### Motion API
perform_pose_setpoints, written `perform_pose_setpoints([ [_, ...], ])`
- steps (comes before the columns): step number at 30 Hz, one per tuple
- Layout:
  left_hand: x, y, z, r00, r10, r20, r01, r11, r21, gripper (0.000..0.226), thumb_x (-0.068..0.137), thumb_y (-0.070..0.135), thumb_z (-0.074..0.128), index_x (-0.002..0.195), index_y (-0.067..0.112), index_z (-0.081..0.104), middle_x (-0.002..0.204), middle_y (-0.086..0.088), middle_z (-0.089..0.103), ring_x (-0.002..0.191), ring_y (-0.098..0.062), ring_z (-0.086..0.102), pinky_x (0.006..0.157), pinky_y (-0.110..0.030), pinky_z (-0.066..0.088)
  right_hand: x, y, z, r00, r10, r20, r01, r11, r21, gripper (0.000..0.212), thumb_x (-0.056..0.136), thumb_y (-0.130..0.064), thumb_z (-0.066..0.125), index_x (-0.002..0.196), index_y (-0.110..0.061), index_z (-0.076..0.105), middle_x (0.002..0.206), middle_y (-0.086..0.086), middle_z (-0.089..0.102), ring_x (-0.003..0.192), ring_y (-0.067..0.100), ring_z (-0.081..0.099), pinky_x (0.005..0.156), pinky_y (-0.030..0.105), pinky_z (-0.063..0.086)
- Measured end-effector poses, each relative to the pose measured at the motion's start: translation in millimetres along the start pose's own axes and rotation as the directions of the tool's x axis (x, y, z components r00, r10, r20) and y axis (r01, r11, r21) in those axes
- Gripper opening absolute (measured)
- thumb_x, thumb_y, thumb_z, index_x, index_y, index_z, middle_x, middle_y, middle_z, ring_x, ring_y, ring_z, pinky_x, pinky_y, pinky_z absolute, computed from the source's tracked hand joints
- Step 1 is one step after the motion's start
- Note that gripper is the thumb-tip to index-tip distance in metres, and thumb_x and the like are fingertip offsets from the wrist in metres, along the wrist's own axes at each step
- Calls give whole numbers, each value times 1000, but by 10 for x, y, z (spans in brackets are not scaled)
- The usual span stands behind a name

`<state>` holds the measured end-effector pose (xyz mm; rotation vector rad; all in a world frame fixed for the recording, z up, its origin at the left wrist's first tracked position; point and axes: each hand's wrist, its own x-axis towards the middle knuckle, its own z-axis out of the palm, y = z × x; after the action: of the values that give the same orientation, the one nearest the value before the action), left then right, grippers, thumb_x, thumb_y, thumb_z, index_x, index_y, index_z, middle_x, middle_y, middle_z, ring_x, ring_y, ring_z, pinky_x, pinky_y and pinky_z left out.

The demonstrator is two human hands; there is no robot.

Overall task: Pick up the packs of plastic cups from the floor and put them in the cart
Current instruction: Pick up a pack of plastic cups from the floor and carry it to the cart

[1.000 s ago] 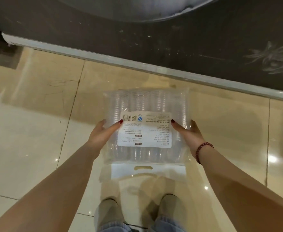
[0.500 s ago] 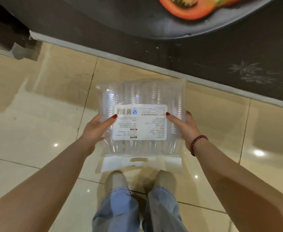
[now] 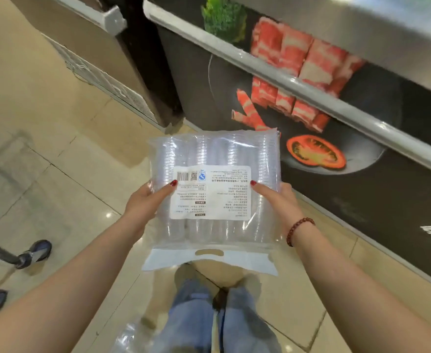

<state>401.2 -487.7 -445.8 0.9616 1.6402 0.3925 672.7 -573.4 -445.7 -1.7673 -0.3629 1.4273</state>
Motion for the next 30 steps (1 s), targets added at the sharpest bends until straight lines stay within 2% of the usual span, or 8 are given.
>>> perform_pose_setpoints([
  [3,-383,394,-439,992,91,-85,-95,995,-43,33,77,51,75,105,39,62,107,14,67,111,-15,60,101,-41,46,-393,-563,236,996,-71,50,73,997,-28,55,70,-41,84,114,-22,55,111,0,68,98,20,68,88,44,55],
  [8,-909,898,-1229,962,156,-225,-180,979,-91,76,55,72,75,112,21,67,108,0,71,106,-19,64,98,-43,49,-870,-1386,823,963,-205,172,221,972,-78,73,60,-49,87,121,-19,63,108,6,75,95,25,73,85,49,58],
  [12,-1160,1169,-1907,920,192,-340,-248,960,-128,40,76,55,75,84,19,59,88,8,59,96,-19,56,95,-41,46,-1151,-1883,1423,933,-297,201,319,944,-83,77,52,-53,87,117,-22,60,107,3,74,95,24,72,87,48,57],
  [14,-1259,1255,-2244,900,198,-389,-269,953,-137,39,78,52,75,74,23,49,81,10,49,87,-17,50,89,-38,44,-1274,-2091,1746,912,-327,247,361,927,-105,84,47,-59,85,118,-22,59,108,2,73,96,23,72,85,47,57],
  [18,-1310,1345,-2908,848,196,-493,-312,935,-166,60,68,62,77,87,8,60,85,0,54,80,-17,52,78,-36,40,-1426,-2425,2388,879,-342,333,398,910,-116,88,47,-59,87,122,-23,55,110,2,71,97,25,70,76,44,55],
  [21,-1290,1375,-3291,800,193,-567,-351,918,-182,62,75,55,75,100,0,61,93,-2,54,87,-21,52,69,-31,37,-1446,-2612,2841,845,-362,394,434,894,-108,69,65,-47,83,123,-22,54,112,4,69,99,25,69,79,46,55],
  [25,-1229,1380,-3684,779,137,-612,-349,905,-242,68,76,54,75,119,5,58,115,-2,55,106,-23,52,85,-33,40,-1376,-2828,3379,810,-374,453,464,880,-103,55,74,-37,81,119,-20,53,110,4,68,100,25,67,82,45,54],
  [30,-1045,1413,-4178,725,114,-679,-365,900,-239,113,50,78,72,141,15,50,139,-4,55,127,-27,51,104,-47,45,-1102,-3123,4182,714,-376,591,545,828,-132,55,74,-40,81,119,-15,63,106,2,73,98,19,69,72,32,52],
])
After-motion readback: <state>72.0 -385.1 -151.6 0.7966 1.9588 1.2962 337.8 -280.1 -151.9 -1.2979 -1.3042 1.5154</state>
